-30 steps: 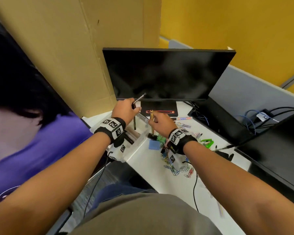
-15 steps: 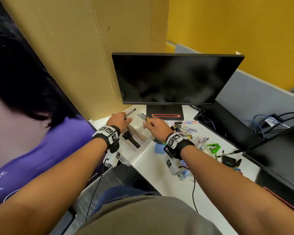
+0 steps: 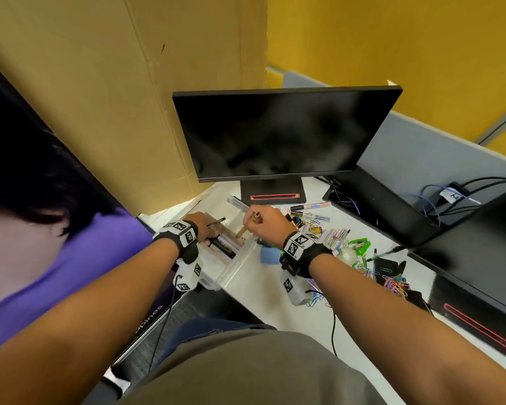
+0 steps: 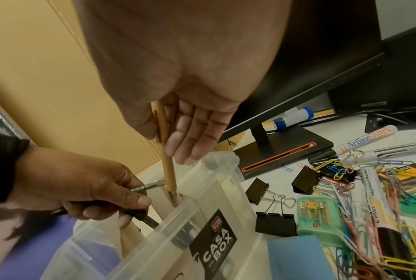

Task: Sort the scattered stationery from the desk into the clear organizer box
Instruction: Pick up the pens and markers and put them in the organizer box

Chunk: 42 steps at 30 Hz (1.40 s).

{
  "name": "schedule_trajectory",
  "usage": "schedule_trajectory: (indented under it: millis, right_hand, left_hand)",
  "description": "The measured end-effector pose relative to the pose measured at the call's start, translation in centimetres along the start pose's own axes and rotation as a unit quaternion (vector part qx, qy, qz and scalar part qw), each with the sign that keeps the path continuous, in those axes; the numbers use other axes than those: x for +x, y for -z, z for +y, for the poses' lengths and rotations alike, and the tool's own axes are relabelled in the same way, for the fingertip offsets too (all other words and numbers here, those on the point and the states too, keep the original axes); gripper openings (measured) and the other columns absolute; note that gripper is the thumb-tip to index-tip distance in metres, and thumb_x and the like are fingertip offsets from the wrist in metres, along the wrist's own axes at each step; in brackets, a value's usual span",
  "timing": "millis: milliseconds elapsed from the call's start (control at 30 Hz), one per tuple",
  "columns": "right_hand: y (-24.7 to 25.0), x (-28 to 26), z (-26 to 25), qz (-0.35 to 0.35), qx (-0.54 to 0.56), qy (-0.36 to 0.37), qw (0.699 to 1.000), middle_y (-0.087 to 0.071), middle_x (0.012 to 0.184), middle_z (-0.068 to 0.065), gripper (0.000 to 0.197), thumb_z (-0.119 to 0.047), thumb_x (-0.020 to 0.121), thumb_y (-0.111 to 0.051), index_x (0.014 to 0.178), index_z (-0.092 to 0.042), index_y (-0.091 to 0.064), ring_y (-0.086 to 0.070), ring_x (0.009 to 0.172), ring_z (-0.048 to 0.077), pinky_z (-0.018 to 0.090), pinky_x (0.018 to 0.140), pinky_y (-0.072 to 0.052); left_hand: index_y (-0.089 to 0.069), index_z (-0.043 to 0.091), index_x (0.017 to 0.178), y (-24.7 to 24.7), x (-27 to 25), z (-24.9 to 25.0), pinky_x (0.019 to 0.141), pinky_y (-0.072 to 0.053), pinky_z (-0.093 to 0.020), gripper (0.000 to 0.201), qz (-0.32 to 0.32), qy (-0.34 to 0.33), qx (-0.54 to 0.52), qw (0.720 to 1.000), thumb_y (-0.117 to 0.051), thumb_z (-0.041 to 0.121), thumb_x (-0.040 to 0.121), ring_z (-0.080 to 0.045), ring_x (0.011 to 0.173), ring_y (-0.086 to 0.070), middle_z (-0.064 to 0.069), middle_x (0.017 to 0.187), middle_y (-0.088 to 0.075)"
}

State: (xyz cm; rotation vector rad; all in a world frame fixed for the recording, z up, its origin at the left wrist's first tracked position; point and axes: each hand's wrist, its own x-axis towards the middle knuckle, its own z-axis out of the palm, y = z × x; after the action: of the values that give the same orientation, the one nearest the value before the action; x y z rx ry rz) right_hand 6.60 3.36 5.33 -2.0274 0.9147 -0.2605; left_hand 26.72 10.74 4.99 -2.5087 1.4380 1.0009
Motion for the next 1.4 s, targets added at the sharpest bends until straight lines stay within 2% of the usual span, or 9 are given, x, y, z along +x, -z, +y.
schedule_trajectory:
  millis: [133,233,500,667,767,967,1067,1167,1400]
  right_hand:
    - [-0.7,0.1,0.2,-0.005,0.001,-0.011,1.0,-0.066,0.076,-0.009,0.005,-0.02,0.086,-0.063,0.084,-0.023,-0.067,-0.064,0.071,0.012,0.026,0.068,-0.051]
    - [-0.7,0.2,0.2,-0.007,-0.009,-0.008,1.0,-0.063,0.075,-0.015,0.005,-0.018,0.088,-0.064,0.087,-0.02,-0.068,-0.061,0.069,0.008,0.023,0.066,-0.047]
    - [-0.6,0.6,0.6,-0.049,-0.041,-0.013,0.998,-0.065,0.084,-0.007,0.013,-0.013,0.084,-0.067,0.095,-0.019,-0.07,-0.06,0.072,0.003,0.023,0.07,-0.048]
    - [-1.1,0.7,0.2,-0.082,-0.056,0.001,0.995,-0.069,0.089,-0.001,0.012,-0.01,0.087,-0.065,0.096,-0.018,-0.068,-0.066,0.073,0.012,0.035,0.076,-0.058]
    - [-2.0,0.9,-0.6,-0.112,-0.098,0.036,0.988,-0.069,0.088,0.0,0.014,-0.011,0.091,-0.058,0.099,-0.018,-0.069,-0.064,0.076,0.015,0.035,0.076,-0.056]
    - [-6.1,2.3,-1.3,-0.17,-0.181,0.048,0.968,-0.057,0.112,0.015,0.032,-0.01,0.097,-0.049,0.127,-0.013,-0.062,-0.059,0.098,0.029,0.031,0.081,-0.043]
    - [-8.0,3.1,-1.3,-0.205,-0.218,0.039,0.953,-0.051,0.124,0.019,0.031,-0.01,0.098,-0.048,0.127,-0.006,-0.059,-0.058,0.103,0.036,0.035,0.084,-0.045]
    - [-9.3,4.1,-1.3,-0.249,-0.246,0.019,0.936,-0.043,0.141,0.021,0.037,-0.004,0.097,-0.045,0.133,-0.003,-0.052,-0.053,0.117,0.036,0.038,0.1,-0.045]
    - [-11.0,5.2,-1.3,-0.291,-0.291,-0.016,0.911,-0.053,0.131,0.019,0.044,0.001,0.09,-0.046,0.134,-0.001,-0.05,-0.055,0.119,0.036,0.043,0.1,-0.047]
  left_hand:
    - [-0.069,0.017,0.099,-0.4,1.1,0.1,0.047,-0.043,-0.013,0.01,-0.031,-0.012,0.049,0.998,-0.063,0.022,0.093,-0.006,0.054,-0.057,0.004,0.073,-0.065]
    - [-0.071,0.014,0.112,-0.4,2.0,0.4,0.074,-0.056,-0.028,0.03,-0.039,-0.006,0.066,0.997,-0.07,0.029,0.087,-0.02,0.085,-0.069,-0.004,0.096,-0.073]
    - [-0.07,0.012,0.109,-0.5,3.1,1.0,0.065,-0.05,-0.027,0.034,-0.044,0.011,0.162,0.986,-0.074,0.027,0.079,-0.026,0.088,-0.069,-0.009,0.1,-0.071]
    - [-0.07,0.01,0.106,0.1,3.6,0.4,0.068,-0.051,-0.029,0.025,-0.038,-0.002,0.172,0.984,-0.068,0.019,0.083,-0.028,0.092,-0.068,-0.01,0.102,-0.071]
    - [-0.072,0.008,0.103,0.6,3.6,0.2,0.069,-0.051,-0.03,0.021,-0.043,-0.006,0.166,0.985,-0.066,0.014,0.085,-0.028,0.093,-0.068,-0.011,0.102,-0.072]
    - [-0.072,0.008,0.102,2.4,3.6,0.3,0.073,-0.052,-0.03,0.021,-0.043,-0.029,0.165,0.985,-0.071,0.011,0.082,-0.028,0.096,-0.067,-0.01,0.098,-0.07]
    - [-0.071,0.007,0.099,3.5,3.4,0.0,0.072,-0.048,-0.031,0.017,-0.021,-0.05,0.137,0.989,-0.062,0.017,0.089,-0.028,0.092,-0.064,-0.011,0.098,-0.069]
    - [-0.068,0.005,0.091,4.1,3.4,-0.6,0.075,-0.047,-0.033,0.031,-0.018,-0.06,0.08,0.995,-0.054,0.032,0.096,-0.029,0.091,-0.064,-0.012,0.097,-0.07]
    - [-0.07,0.005,0.098,4.0,3.0,-1.3,0.085,-0.049,-0.037,0.043,-0.022,-0.061,0.026,0.998,-0.047,0.04,0.099,-0.029,0.095,-0.064,-0.011,0.098,-0.071]
